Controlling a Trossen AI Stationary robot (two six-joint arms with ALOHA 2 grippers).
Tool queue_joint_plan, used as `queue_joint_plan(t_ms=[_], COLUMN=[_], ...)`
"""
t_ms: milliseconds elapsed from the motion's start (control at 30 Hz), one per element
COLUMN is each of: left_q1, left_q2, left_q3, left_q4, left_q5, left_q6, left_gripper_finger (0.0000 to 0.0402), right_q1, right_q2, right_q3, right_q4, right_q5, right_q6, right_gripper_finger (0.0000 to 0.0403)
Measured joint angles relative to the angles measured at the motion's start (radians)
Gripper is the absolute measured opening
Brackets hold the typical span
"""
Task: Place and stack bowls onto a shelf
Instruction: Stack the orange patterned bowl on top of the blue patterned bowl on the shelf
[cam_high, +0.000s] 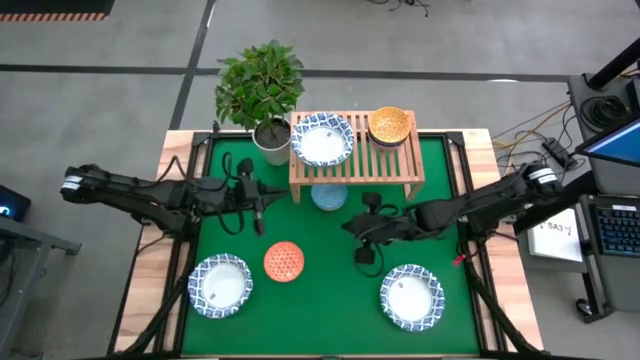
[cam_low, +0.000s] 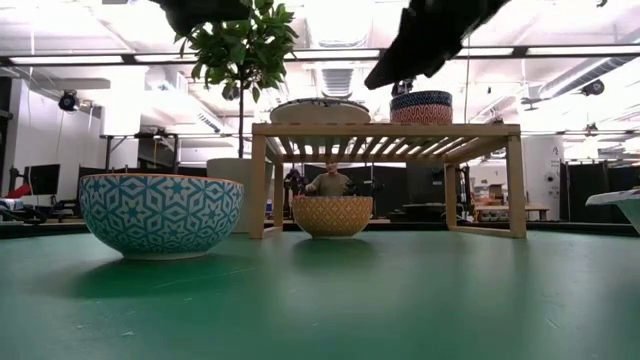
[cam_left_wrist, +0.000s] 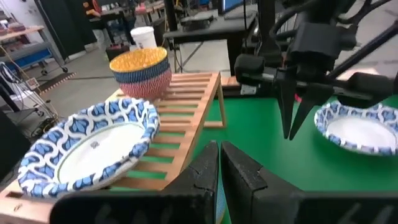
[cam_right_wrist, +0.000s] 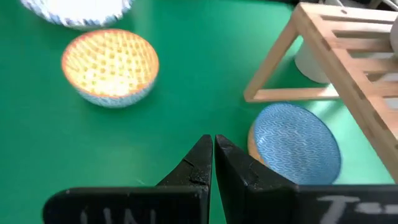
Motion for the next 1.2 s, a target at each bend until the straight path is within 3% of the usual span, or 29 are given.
queue_joint_plan(t_ms=[433,800,1033,1200], left_q1=[-0.009,-0.010,-0.010,-0.010], left_q2=[-0.024,-0.056,-0.057,-0.056], left_q3=[-0.021,-0.021,-0.021,-0.021], left_q4=[-0.059,-0.157,-0.154,-0.155], left_q5=[-0.001,0.000,0.000,0.000], left_q6=[-0.046,-0.082,-0.083,-0.081], left_gripper_finger=[0.0000,0.0000,0.0000,0.0000], right_q1=[-0.002,-0.044,-0.065,-0.063], right_q2=[0.274,0.435,0.489,0.504], right_q3=[0.291,0.358,0.358,0.358], right_q4=[-0.306,-0.326,-0.323,-0.321], right_q5=[0.099,0.104,0.110,0.274], right_q6=[-0.060,-0.060,-0.060,-0.083], right_gripper_finger=[0.0009,0.0012,0.0068,0.0112])
